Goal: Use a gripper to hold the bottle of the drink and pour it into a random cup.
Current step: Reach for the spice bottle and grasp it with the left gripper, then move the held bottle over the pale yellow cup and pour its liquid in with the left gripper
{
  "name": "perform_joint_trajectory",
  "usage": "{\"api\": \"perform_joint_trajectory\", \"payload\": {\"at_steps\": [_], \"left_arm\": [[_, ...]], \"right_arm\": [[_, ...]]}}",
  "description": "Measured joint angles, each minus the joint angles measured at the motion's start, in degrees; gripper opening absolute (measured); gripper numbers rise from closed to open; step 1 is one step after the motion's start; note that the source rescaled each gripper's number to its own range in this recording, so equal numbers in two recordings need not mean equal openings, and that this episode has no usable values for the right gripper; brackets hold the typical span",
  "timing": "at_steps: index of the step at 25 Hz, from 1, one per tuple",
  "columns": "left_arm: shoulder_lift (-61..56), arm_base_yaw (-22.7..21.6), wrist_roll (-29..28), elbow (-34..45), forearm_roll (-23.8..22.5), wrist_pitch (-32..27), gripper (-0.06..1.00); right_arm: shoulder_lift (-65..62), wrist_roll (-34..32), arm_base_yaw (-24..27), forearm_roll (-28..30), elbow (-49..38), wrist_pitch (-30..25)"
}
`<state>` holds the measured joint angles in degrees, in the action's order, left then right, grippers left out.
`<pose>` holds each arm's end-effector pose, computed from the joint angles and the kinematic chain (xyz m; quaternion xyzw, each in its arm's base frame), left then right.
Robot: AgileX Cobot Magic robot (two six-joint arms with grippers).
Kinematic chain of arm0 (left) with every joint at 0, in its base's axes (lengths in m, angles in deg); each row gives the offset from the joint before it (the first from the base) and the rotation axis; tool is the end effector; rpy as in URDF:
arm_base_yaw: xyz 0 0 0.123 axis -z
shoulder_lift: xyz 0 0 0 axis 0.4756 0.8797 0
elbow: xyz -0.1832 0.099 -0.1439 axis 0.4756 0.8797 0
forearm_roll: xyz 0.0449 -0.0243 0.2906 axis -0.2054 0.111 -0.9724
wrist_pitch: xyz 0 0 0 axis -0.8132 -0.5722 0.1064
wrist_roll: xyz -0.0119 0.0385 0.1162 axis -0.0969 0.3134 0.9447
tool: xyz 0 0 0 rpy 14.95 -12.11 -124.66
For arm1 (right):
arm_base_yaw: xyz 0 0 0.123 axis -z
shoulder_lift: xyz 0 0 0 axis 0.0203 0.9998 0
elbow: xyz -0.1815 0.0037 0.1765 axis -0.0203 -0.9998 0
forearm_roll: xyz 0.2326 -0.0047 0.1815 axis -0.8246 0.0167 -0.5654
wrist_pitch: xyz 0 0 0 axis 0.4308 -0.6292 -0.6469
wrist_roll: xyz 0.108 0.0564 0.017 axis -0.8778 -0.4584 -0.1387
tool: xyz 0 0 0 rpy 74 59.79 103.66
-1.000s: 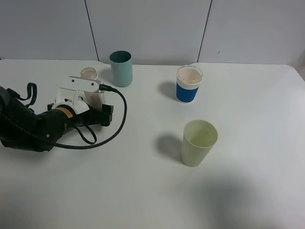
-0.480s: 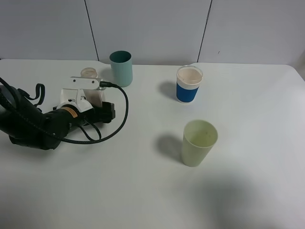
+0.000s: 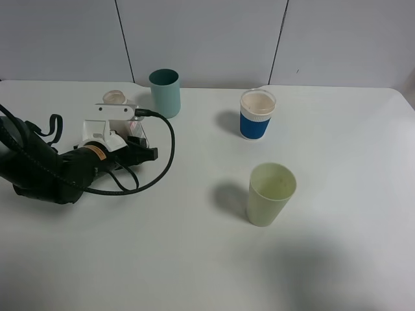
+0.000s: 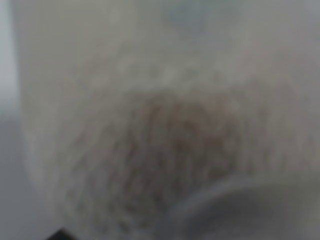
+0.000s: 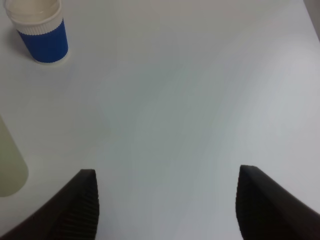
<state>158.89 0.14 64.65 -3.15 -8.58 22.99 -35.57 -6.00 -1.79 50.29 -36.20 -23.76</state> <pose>0.2967 -0.1258 -0.0086 0.0273 0.8499 -0.0929 0.5180 0.0935 0.0036 0.2834 -0.0466 0.8528 -0.0104 0.5200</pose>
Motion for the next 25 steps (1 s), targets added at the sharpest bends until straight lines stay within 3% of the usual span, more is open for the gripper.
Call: {"api": "perform_joint_trajectory", "payload": {"at_steps": [4,14,25], "left_arm": [[-0.7,0.0,2.4,0.0,-0.6,-1.3,0.04],[-9.8,0.0,10.9,0.2,-0.7,-16.9,0.04],[-21.6,0.0,12.5,0.3,-4.3,-33.4,0.03]], "right_arm": [[0.0,0.0,0.0,0.0,0.0,0.0],[0.0,0.0,0.0,0.0,0.0,0.0],[0.0,0.0,0.0,0.0,0.0,0.0]]}}
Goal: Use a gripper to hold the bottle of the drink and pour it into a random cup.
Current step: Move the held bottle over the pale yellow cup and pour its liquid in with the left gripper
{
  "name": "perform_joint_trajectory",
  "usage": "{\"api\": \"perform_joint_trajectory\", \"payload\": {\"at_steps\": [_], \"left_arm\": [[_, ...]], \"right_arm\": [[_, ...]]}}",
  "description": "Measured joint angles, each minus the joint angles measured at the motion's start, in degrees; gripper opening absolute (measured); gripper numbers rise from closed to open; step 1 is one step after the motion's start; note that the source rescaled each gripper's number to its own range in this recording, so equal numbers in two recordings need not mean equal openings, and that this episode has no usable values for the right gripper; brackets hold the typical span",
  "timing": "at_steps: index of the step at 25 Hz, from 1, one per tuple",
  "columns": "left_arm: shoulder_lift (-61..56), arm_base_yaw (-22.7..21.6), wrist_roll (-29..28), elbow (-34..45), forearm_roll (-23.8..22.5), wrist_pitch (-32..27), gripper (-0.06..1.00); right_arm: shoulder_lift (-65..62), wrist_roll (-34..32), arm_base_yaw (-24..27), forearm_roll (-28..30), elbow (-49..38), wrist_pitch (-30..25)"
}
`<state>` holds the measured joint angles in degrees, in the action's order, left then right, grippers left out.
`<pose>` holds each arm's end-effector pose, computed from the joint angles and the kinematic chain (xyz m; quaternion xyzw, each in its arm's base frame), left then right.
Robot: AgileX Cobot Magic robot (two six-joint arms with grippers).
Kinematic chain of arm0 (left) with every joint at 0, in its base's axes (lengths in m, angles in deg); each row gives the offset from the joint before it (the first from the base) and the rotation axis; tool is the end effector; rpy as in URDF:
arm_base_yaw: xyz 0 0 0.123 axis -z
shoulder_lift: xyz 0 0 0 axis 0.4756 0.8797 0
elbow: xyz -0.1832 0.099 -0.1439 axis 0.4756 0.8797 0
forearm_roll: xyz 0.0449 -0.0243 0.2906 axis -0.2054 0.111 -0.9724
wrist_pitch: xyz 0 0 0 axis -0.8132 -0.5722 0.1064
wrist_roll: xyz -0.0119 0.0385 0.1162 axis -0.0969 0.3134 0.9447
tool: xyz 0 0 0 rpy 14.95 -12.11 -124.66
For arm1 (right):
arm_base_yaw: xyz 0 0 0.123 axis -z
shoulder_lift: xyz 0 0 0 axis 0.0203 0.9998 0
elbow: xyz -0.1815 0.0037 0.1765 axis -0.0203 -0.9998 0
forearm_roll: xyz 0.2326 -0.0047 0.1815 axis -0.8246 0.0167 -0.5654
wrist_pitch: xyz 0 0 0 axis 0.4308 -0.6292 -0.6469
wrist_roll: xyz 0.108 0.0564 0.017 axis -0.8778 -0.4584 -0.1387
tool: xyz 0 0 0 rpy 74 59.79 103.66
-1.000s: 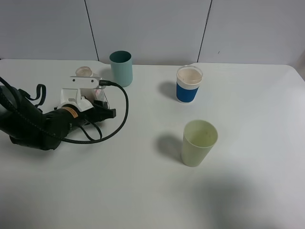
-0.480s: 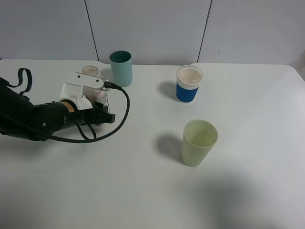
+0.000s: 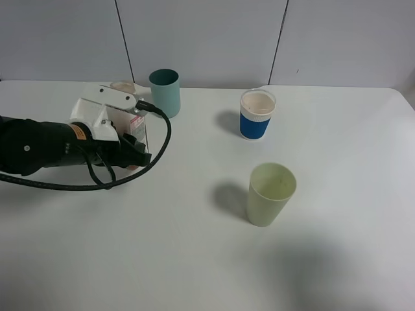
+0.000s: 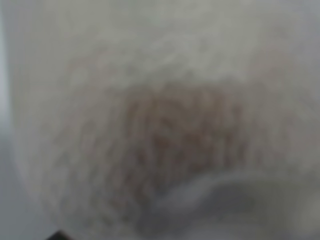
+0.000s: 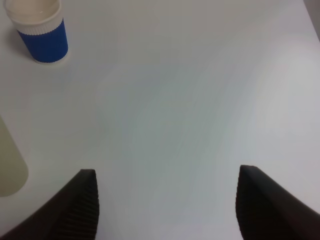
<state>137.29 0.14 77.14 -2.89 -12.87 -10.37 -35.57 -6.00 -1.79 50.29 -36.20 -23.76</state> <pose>0.2887 -0.1454 0.0537 0.1623 0.8857 -0.0907 0.4255 0.0935 0.0036 0.2834 -0.0466 0.8528 -0.0104 0.5200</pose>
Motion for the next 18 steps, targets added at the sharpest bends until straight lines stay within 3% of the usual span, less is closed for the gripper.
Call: {"api": "perform_joint_trajectory", "payload": {"at_steps": [8,14,18], "left_arm": [[-6.8,0.0,0.1,-0.2,-0.6,-7.0,0.03],[-10.3,0.0,0.1,-5.7,-1.7,-16.7,0.03],[-11.7,0.0,0.1,-7.8,-1.7,-19.0,0.02]], "right_arm": [[0.0,0.0,0.0,0.0,0.0,0.0],[0.0,0.0,0.0,0.0,0.0,0.0],[0.0,0.0,0.0,0.0,0.0,0.0]]}}
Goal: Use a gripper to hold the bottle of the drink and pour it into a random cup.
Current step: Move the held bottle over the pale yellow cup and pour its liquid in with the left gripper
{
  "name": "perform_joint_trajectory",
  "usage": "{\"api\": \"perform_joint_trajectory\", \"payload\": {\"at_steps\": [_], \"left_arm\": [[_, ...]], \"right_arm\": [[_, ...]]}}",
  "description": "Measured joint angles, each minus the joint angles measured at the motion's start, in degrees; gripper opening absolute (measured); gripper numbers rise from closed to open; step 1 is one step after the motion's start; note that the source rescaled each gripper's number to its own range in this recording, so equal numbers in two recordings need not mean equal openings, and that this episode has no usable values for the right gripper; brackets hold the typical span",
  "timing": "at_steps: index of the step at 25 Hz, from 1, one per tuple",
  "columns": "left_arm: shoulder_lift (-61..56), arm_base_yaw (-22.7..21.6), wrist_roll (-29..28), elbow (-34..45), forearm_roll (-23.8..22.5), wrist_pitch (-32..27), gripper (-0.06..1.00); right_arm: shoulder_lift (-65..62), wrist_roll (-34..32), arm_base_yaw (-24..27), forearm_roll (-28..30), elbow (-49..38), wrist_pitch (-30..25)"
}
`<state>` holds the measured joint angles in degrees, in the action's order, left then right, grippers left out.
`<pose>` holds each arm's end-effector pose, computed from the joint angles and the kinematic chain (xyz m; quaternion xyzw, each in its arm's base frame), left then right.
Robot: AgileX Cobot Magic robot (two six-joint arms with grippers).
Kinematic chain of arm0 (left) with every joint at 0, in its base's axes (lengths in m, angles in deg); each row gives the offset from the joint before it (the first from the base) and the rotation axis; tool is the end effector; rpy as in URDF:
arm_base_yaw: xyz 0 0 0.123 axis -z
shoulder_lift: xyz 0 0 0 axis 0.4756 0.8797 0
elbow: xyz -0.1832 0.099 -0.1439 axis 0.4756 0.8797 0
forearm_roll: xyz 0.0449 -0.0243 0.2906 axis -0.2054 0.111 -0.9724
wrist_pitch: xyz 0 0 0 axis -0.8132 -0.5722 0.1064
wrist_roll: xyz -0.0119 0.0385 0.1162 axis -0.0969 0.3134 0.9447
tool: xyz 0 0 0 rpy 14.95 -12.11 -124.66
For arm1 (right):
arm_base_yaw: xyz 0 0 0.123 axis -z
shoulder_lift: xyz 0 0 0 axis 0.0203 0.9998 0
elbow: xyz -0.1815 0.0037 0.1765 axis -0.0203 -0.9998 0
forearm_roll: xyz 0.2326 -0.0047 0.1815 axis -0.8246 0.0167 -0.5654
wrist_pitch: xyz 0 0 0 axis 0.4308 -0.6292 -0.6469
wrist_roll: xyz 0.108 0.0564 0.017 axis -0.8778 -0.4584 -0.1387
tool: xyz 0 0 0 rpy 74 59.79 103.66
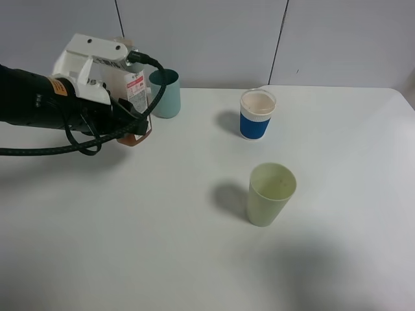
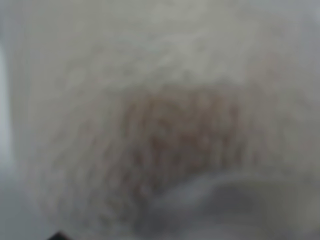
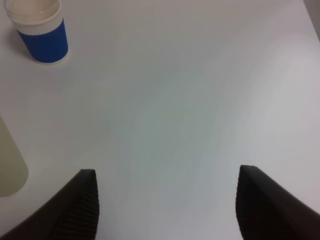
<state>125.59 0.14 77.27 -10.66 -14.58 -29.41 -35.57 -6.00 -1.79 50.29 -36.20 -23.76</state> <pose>0.3020 -0.1639 0.1322 0.1866 0.8777 -0.1239 0.4236 0.0935 0.0036 0.2834 -0.0466 0.8528 -0.0104 0.5200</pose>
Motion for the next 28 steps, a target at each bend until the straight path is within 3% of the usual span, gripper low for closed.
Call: {"api": "perform_joint_trajectory", "payload": {"at_steps": [4,6,14,23,28], "left_arm": [[-1.0,0.0,-1.2,-0.1,-0.7,-0.5,0.02],[-1.6,0.1,-3.8,-0.1,-3.5,-0.8,0.02],[-4.1,1.2,-27.1,-0.1,-26.2,-0.8,0.02],[-4.1,9.9,-45.8,-0.1,-46.4,-0.8,0.02],[-3.6,13.5,-64.1,-0.1,-63.3,-2.8,0.02]], "right_arm": [[0.0,0.0,0.0,0.0,0.0,0.0],[0.0,0.0,0.0,0.0,0.0,0.0],[0.0,0.0,0.0,0.0,0.0,0.0],[0.0,0.0,0.0,0.0,0.0,0.0],[0.0,0.0,0.0,0.0,0.0,0.0]]}}
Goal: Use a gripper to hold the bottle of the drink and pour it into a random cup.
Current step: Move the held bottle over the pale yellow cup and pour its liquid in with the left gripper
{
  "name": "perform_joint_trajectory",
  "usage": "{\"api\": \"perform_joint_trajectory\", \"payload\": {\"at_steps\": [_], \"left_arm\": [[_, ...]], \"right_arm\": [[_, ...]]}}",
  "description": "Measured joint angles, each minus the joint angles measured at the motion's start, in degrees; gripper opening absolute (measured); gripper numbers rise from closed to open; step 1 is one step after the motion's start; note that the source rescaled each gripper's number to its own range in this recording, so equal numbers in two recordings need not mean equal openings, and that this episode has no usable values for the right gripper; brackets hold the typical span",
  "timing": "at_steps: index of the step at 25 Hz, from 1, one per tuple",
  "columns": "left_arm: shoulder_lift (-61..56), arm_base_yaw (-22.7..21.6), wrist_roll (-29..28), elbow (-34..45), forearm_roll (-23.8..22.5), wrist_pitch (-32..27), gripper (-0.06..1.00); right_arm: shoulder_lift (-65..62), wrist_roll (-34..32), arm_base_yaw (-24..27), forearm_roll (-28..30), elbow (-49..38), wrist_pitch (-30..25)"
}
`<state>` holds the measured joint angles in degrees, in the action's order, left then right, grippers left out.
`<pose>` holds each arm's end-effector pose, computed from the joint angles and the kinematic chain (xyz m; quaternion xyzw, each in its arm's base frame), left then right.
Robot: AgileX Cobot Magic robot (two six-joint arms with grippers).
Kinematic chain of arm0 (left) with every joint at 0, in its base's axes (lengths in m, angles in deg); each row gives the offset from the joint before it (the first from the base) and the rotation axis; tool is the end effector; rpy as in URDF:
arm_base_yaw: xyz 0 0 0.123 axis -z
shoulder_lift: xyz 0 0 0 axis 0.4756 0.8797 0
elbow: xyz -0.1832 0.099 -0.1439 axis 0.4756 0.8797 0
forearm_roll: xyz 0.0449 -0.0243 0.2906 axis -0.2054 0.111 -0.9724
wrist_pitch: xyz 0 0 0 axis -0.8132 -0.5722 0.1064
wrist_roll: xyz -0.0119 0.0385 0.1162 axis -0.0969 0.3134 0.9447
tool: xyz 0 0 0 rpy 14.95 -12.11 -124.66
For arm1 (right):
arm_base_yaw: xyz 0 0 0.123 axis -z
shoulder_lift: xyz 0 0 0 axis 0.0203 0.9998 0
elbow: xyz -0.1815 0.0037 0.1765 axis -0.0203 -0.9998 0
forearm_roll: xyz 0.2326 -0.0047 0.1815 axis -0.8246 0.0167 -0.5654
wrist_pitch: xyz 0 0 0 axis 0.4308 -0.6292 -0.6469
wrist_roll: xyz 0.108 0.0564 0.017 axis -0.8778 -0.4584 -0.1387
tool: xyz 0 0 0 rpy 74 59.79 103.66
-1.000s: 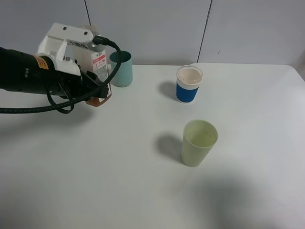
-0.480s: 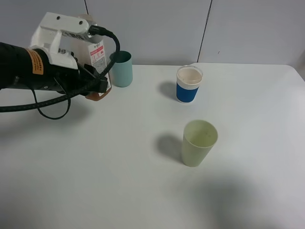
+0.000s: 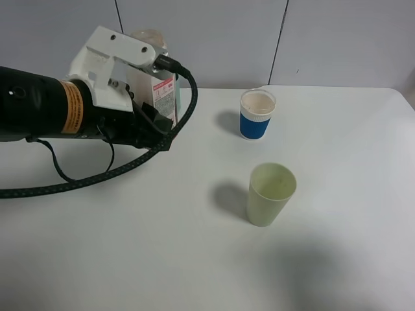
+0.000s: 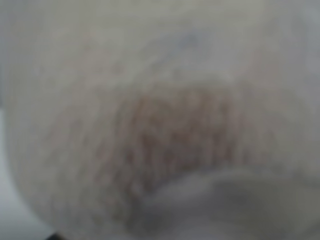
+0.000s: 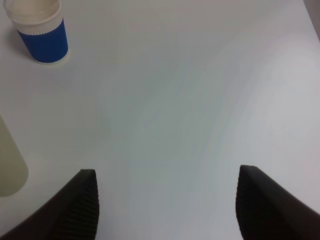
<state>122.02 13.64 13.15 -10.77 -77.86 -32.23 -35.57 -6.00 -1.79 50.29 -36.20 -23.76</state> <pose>0.2548 -0.2254 0.1506 0.2750 0.8475 -0.1713 0.4205 0.0935 0.0036 0.2834 -0.0466 0.8528 -0.0104 0.5200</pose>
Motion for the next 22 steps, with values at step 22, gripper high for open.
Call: {"api": "perform_joint_trajectory", "payload": {"at_steps": [22], "left_arm": [[9.5,13.0,-30.3,0.0,-26.5,-19.5,0.02]], "right_arm": [[0.0,0.0,0.0,0.0,0.0,0.0]]}}
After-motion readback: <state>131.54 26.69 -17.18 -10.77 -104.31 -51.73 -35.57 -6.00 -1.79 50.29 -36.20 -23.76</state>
